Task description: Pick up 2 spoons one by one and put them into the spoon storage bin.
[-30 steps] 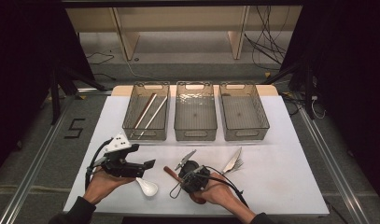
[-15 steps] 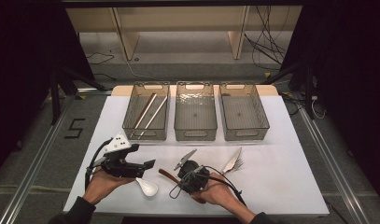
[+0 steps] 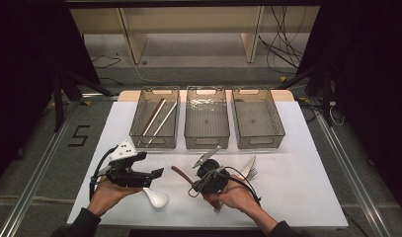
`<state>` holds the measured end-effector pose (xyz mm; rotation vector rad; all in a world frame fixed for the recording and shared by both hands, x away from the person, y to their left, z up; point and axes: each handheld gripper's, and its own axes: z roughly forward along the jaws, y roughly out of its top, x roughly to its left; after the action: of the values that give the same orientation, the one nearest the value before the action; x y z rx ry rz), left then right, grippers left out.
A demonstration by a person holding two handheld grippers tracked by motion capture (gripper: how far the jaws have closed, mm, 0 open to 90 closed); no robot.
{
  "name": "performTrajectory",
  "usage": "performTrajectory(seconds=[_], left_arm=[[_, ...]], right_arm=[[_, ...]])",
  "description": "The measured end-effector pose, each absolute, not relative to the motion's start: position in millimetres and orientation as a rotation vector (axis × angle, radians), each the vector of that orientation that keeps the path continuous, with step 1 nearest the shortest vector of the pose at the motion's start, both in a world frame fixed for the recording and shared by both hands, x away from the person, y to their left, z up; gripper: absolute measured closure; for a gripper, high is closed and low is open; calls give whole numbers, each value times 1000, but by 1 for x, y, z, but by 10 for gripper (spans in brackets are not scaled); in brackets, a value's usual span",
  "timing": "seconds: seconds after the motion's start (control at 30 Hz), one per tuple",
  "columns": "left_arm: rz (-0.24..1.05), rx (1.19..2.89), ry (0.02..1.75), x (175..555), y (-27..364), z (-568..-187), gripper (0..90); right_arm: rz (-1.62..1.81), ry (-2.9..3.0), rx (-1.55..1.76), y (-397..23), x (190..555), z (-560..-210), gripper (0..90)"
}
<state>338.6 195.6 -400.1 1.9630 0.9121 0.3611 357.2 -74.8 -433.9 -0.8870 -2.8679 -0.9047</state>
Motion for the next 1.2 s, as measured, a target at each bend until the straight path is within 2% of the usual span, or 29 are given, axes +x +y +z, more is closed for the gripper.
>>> performTrajectory(seconds=[0.67,1.2], left_arm=[[349,1987,927,341,196,-405,158],[345,1999,931,343,198,-407,158]], right_arm=[[-1211,-2791,-1130,-121,404,-380,852],[-1265,-2785,-1275,-122,453,-350,852]])
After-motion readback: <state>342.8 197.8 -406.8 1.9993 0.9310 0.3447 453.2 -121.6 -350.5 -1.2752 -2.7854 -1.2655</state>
